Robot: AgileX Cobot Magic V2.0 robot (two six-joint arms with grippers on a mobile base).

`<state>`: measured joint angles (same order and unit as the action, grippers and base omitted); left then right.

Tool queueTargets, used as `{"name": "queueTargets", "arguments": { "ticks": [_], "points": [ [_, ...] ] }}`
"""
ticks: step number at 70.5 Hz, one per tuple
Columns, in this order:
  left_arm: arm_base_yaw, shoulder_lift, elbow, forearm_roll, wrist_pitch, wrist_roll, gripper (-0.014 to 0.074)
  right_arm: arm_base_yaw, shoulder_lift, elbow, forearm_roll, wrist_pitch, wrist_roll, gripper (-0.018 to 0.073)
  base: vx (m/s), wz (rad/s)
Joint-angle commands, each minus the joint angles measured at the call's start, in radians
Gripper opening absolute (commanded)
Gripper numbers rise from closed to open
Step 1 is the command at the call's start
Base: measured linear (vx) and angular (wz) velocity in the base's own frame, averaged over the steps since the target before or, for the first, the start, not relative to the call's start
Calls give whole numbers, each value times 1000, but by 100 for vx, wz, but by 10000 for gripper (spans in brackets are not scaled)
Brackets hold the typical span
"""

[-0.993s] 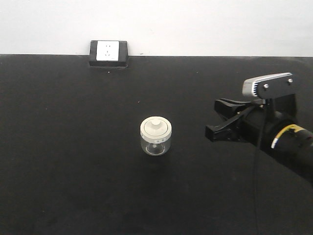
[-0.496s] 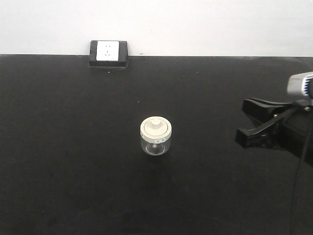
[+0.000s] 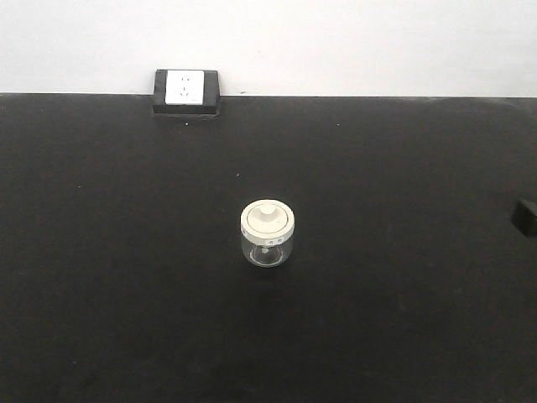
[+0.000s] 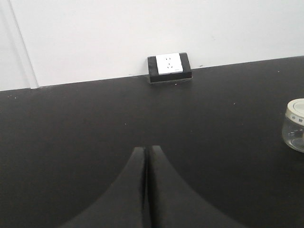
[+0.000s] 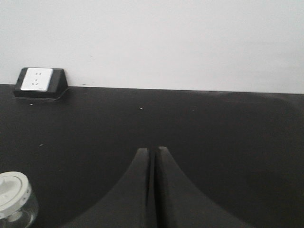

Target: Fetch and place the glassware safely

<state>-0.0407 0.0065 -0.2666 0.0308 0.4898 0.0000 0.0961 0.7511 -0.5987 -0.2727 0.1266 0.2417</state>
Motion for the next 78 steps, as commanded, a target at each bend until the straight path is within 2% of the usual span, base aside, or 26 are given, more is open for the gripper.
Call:
{"name": "queueTargets", "arguments": {
  "ticks": [1,16,36,53,78],
  "points": [
    [-5,12,-22,-7,-67,0,-7,-11,-60,-3,-41,-51,-5,-3,0,0],
    [-5,12,-22,-7,-67,0,-7,-11,-235,165,-45,-92,8,-3,0,0],
    [-5,12,-22,-7,-67,0,-7,-11,-508,325,-38,-53,11,-3,0,0],
    [-5,12,-22,-7,-67,0,-7,-11,-698,352,8,137,9,-3,0,0],
    [-5,12,-22,-7,-67,0,-7,-11,-761,352,4,144,6,-3,0,0]
  ]
}}
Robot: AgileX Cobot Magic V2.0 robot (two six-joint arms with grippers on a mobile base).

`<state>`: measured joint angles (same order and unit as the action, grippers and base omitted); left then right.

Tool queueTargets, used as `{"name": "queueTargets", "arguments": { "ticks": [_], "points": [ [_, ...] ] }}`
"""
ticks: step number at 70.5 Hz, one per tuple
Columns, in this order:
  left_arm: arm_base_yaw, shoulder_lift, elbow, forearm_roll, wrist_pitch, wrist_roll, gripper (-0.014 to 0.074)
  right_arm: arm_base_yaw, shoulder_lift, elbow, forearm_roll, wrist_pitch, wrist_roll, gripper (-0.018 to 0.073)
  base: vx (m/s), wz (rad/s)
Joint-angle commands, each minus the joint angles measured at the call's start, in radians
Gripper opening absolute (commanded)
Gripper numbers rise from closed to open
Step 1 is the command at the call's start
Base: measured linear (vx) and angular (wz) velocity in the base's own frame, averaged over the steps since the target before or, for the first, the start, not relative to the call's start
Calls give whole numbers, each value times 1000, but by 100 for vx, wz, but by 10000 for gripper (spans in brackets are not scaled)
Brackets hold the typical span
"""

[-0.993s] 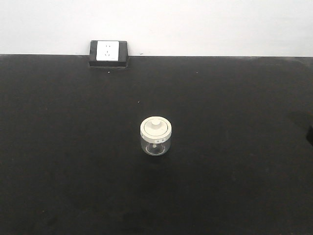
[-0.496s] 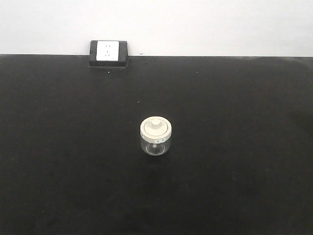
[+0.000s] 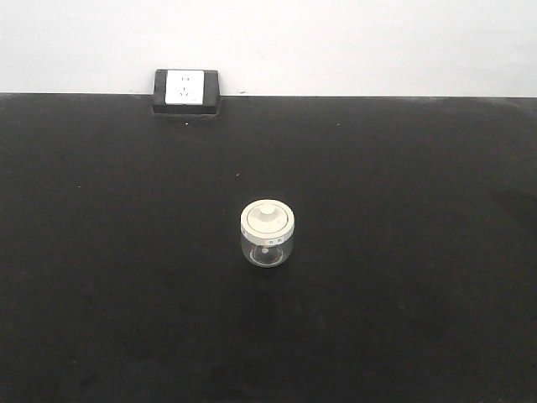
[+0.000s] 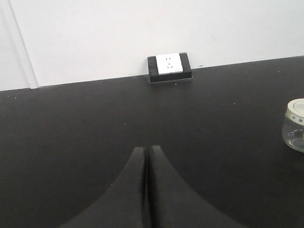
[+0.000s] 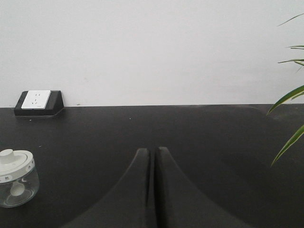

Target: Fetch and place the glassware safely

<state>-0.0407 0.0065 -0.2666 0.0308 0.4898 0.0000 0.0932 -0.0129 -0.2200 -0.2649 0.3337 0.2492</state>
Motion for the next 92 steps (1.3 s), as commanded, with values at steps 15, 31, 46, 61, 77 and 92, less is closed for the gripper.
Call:
{"name": "queueTargets", "arguments": {
  "ticks": [15,31,46,61,77,92],
  "points": [
    [-5,12,-22,-7,-67,0,-7,-8,3,-27,-4,-63,-1,-3,0,0],
    [-5,12,-22,-7,-67,0,-7,-8,3,-27,-4,-63,-1,-3,0,0],
    [-5,12,-22,-7,-67,0,-7,-8,3,-27,-4,-63,-1,-3,0,0],
    [-5,10,-22,31,-56,0,-7,-8,3,-27,-4,-63,-1,-3,0,0],
    [-5,-34,-20,45,-52,0,-7,-8,3,-27,-5,-63,-1,-3,0,0],
    [-5,-32,61,-15,-164,0,-7,-8,3,-27,-5,-63,-1,-3,0,0]
  ]
}}
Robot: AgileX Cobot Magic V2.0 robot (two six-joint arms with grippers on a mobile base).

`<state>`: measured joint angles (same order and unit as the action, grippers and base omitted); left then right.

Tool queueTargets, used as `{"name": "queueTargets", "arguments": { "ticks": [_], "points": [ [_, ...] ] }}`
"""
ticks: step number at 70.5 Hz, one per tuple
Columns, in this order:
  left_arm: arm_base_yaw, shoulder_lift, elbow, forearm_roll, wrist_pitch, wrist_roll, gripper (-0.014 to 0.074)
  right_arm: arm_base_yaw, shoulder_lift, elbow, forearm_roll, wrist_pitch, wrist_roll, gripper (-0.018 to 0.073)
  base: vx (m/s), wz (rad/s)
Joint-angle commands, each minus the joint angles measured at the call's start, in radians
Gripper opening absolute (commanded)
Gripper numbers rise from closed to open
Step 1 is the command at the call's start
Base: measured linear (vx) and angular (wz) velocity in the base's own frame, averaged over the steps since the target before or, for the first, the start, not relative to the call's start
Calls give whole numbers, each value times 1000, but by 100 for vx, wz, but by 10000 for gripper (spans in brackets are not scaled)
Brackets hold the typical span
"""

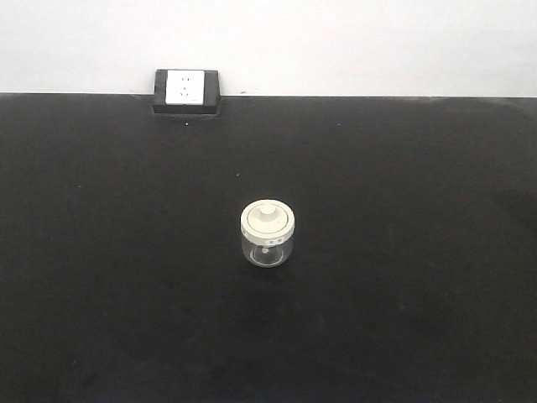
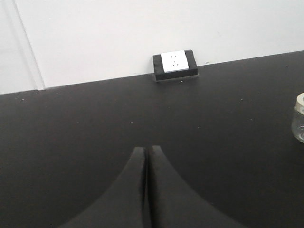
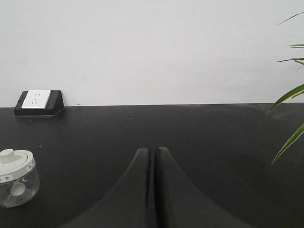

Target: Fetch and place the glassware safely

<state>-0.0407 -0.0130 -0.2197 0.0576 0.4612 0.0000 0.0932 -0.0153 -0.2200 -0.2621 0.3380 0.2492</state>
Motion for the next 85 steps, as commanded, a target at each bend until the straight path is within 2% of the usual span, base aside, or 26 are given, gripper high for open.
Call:
{"name": "queueTargets", "arguments": {
  "ticks": [1,29,34,40,85],
  "points": [
    [-5,-13,23,-48,-157,0,-7,-8,6,-27,-8,-67,-1,-3,0,0],
    [-5,-13,280,-58,-451,15,-7,-8,6,-27,-8,-67,-1,-3,0,0],
    [-5,-13,276,-51,-391,17,-7,-8,6,-27,-8,-63,-1,-3,0,0],
    [-5,-13,277,-48,-380,17,-7,-8,6,-27,-8,-63,-1,-3,0,0],
    [-5,-11,277,-58,-390,17,-7,-8,6,-27,-8,-63,-1,-3,0,0]
  ]
}}
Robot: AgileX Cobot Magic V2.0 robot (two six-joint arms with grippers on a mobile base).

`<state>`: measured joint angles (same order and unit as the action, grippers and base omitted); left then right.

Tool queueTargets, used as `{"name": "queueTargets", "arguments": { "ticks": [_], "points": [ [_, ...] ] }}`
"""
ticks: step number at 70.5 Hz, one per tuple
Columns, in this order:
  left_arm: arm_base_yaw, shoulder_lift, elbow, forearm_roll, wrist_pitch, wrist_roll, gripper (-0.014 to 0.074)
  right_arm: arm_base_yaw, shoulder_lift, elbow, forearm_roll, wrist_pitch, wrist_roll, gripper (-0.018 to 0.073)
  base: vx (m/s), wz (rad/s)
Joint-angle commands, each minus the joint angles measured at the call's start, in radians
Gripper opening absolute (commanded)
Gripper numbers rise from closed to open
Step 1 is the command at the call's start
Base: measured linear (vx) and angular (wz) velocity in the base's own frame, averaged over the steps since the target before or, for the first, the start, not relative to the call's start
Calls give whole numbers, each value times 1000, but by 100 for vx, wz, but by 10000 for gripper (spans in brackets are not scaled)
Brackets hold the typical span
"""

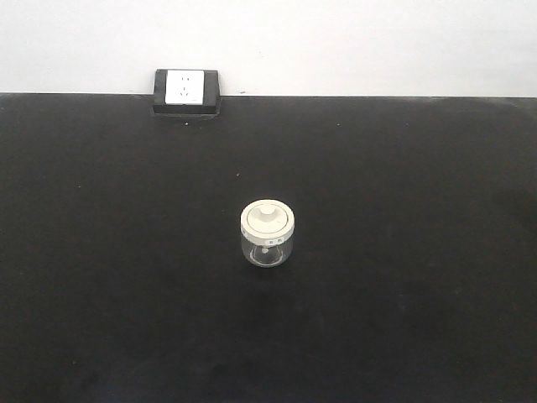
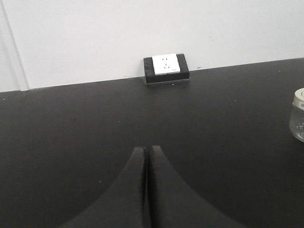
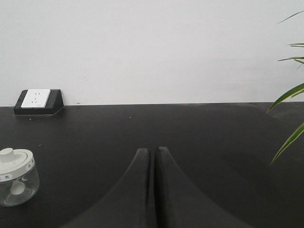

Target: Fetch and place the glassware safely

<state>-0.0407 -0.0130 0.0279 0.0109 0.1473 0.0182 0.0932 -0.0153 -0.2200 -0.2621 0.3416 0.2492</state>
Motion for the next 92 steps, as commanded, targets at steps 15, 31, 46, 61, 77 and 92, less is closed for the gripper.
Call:
{"name": "queueTargets", "arguments": {
  "ticks": [15,31,46,61,77,92],
  "points": [
    [-5,-11,30,-11,-76,-2,-7,-8,6,-27,-8,-67,-1,-3,0,0],
    [-5,-11,30,-11,-76,-2,-7,-8,6,-27,-8,-67,-1,-3,0,0],
    [-5,-11,30,-11,-76,-2,-7,-8,6,-27,-8,-67,-1,-3,0,0],
    [-5,-11,30,-11,-76,-2,-7,-8,6,-27,-27,-71,-5,-3,0,0],
    [-5,-11,30,-11,-76,-2,-7,-8,6,66,72,-162,-12,-3,0,0],
    [-5,-11,30,-11,-76,-2,-7,-10,6,165,163,-252,-84,-3,0,0]
  ]
}}
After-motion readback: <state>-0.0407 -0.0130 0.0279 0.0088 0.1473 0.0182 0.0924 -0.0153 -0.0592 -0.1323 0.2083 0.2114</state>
